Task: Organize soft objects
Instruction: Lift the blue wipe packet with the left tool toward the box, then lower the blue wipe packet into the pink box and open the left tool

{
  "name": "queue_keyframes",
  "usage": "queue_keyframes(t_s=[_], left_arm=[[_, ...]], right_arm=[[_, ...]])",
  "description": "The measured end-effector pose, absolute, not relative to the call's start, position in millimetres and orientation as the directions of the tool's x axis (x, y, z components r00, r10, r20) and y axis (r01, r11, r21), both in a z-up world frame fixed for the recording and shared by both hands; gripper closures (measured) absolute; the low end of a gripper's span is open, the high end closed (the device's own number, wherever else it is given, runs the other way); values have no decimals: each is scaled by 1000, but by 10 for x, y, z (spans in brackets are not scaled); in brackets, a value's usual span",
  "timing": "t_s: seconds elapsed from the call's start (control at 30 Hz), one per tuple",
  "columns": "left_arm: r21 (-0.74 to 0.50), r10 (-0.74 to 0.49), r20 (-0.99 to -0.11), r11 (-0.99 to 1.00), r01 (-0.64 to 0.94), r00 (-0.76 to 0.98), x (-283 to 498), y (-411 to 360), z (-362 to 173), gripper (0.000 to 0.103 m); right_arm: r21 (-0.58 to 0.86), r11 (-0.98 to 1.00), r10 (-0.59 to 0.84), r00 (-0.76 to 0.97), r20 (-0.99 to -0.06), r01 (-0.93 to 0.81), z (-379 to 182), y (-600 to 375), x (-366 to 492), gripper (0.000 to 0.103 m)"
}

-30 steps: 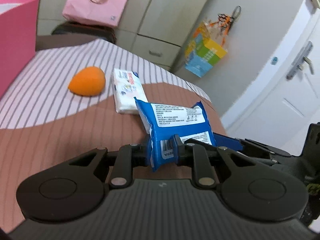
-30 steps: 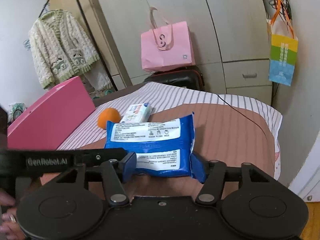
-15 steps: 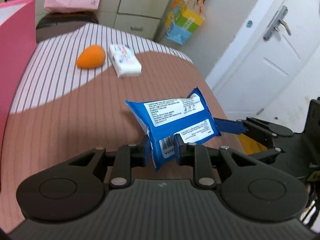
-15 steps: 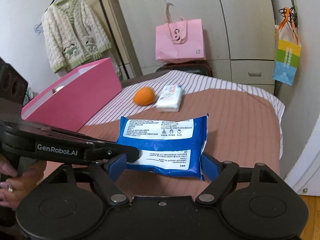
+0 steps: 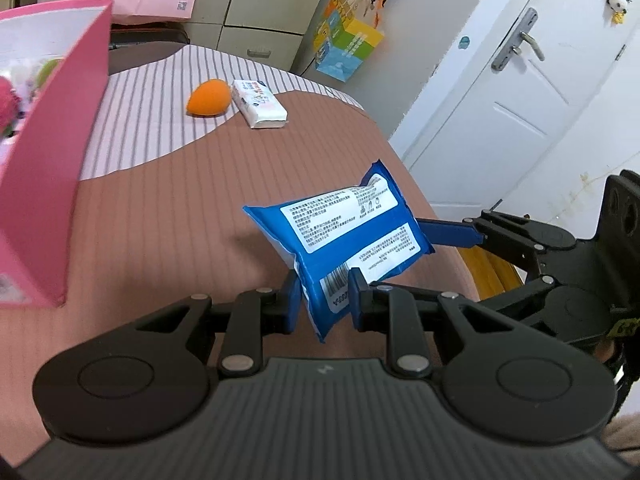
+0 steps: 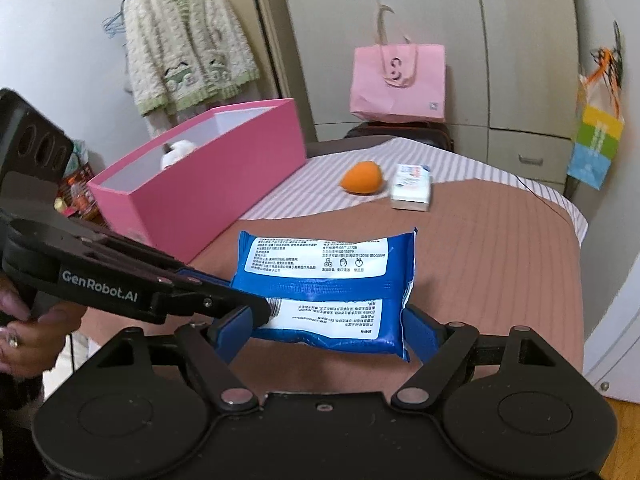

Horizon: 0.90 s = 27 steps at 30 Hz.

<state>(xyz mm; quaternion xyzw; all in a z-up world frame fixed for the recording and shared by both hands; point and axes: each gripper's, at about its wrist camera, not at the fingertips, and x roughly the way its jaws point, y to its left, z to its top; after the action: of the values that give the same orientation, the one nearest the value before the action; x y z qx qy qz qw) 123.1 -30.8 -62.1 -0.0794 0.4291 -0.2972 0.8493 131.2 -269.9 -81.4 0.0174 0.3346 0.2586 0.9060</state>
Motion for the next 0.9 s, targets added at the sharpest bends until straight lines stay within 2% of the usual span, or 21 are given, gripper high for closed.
queue_keyframes(t_s=[0.57,0.9], left_arm=[[-342,-519,-659,852,397,545,611,694,-153,81],[-287,-444,-587,896,339,677,849,1310,230,81]], right_arm=[[81,793,524,607,-598,-604,-245,-1735,831,17],[42,755,581,638,-505,-655,186,-1090,1083,17]])
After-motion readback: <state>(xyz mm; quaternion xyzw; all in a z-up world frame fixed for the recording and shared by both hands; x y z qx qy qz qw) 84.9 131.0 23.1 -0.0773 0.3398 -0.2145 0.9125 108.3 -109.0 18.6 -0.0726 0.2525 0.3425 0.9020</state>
